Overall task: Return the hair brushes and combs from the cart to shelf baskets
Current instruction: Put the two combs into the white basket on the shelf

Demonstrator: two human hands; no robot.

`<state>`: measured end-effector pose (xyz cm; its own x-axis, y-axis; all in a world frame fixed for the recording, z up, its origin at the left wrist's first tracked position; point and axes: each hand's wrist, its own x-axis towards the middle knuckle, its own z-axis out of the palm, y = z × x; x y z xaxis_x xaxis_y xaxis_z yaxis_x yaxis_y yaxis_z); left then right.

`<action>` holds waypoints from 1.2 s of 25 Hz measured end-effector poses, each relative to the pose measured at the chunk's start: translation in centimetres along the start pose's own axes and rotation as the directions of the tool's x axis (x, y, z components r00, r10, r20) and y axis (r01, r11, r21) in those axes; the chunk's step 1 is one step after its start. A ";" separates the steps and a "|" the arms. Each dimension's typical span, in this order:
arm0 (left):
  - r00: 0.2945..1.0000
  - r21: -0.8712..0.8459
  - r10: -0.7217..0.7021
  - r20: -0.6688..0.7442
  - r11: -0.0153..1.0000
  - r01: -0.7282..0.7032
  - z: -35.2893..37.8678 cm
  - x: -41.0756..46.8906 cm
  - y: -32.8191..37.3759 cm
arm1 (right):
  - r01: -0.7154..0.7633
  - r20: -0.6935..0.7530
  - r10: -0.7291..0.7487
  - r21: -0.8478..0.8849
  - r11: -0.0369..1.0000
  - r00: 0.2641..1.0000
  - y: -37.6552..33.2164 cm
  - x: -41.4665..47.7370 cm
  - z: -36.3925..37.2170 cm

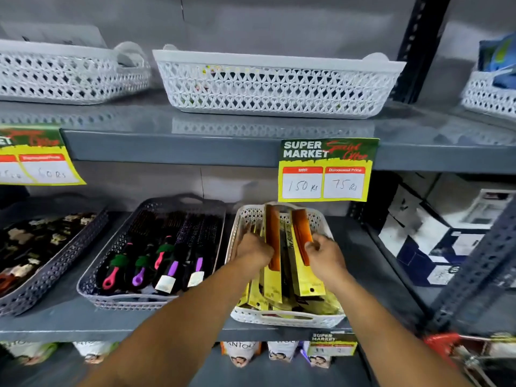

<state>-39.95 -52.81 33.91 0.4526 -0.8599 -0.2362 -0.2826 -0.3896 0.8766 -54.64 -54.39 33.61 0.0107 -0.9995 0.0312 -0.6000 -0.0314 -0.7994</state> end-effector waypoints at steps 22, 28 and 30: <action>1.000 0.473 -0.015 -0.017 0.881 0.022 2.1 -0.7 0.4 | 0.069 0.152 0.074 -0.761 0.645 0.986 -1.6 1.0 2.5; 0.997 0.686 0.069 0.041 0.723 -0.078 2.4 -1.4 -0.4 | 0.128 0.167 0.008 -0.784 0.607 0.986 -1.4 0.7 2.7; 0.995 0.719 0.089 0.047 0.688 -0.095 2.5 -1.5 -0.6 | 0.135 0.168 0.001 -0.798 0.587 0.986 -1.4 0.7 2.7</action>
<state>-42.59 -52.16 32.66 0.3856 -0.9056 -0.1763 -0.8459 -0.4234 0.3245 -51.59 -55.09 33.14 0.1441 -0.9870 -0.0707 -0.9893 -0.1454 0.0139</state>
